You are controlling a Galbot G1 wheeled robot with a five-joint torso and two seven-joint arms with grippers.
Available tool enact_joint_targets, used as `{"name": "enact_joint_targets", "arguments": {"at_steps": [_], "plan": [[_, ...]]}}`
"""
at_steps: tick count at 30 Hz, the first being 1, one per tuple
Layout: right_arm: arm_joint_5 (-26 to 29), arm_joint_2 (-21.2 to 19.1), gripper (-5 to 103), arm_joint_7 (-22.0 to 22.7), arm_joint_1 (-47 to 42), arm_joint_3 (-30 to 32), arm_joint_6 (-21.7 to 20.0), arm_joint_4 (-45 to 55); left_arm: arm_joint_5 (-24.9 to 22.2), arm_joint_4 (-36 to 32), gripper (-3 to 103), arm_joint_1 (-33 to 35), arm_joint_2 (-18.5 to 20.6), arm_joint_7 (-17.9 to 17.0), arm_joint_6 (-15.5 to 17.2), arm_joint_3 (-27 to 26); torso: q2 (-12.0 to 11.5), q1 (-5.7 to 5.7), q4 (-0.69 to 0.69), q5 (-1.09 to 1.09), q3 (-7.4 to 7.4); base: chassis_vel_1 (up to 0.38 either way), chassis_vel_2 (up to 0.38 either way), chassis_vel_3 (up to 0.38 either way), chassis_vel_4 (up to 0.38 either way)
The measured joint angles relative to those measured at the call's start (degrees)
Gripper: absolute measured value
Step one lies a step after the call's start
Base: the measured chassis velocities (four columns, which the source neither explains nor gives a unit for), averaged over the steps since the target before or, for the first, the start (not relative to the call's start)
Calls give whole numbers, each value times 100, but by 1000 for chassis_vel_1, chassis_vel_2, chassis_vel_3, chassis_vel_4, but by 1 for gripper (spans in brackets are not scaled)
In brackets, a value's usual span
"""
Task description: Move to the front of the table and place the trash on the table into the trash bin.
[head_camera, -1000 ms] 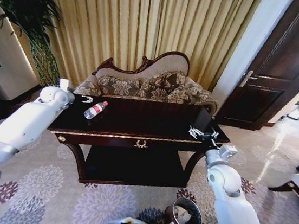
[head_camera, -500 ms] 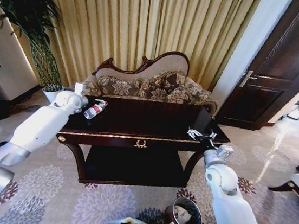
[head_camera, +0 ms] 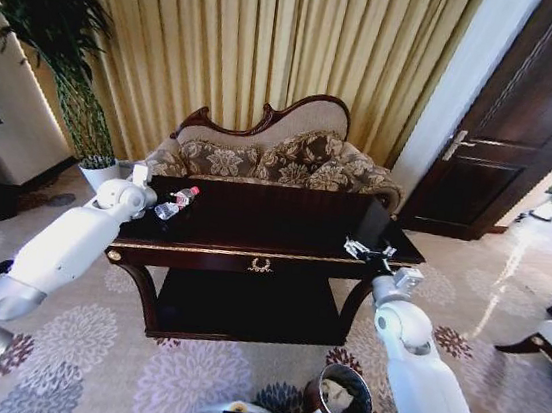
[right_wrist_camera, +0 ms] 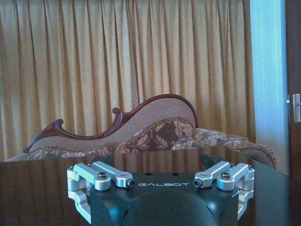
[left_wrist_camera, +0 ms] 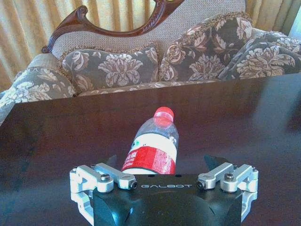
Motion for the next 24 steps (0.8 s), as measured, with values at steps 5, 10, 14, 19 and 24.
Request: {"name": "enact_joint_targets", "arguments": {"at_steps": [5, 10, 14, 19, 24], "plan": [[-21, -11, 100, 0, 3, -14, 21, -62, 30, 58, 100, 49, -24, 10, 0, -36, 0, 0, -1, 0, 0, 0, 0, 0, 0], [-70, -5, 100, 0, 10, -71, 62, -138, 45, 23, 100, 81, -15, 15, 0, -39, 0, 0, -1, 0, 0, 0, 0, 0, 0], [-86, 3, 100, 0, 29, -135, 69, -164, 46, -39, 100, 108, -12, 10, 0, -50, 0, 0, 0, 0, 0, 0, 0, 0, 0], [-97, 4, 100, 0, 90, -184, 75, -211, 46, -185, 100, 218, -25, -48, 0, -143, 0, 0, -1, 0, 0, 0, 0, 0, 0], [-93, -38, 100, 0, 149, -194, 90, -270, 48, -321, 100, 392, -11, -132, 0, -266, 0, 0, 0, 0, 0, 0, 0, 0, 0]]}}
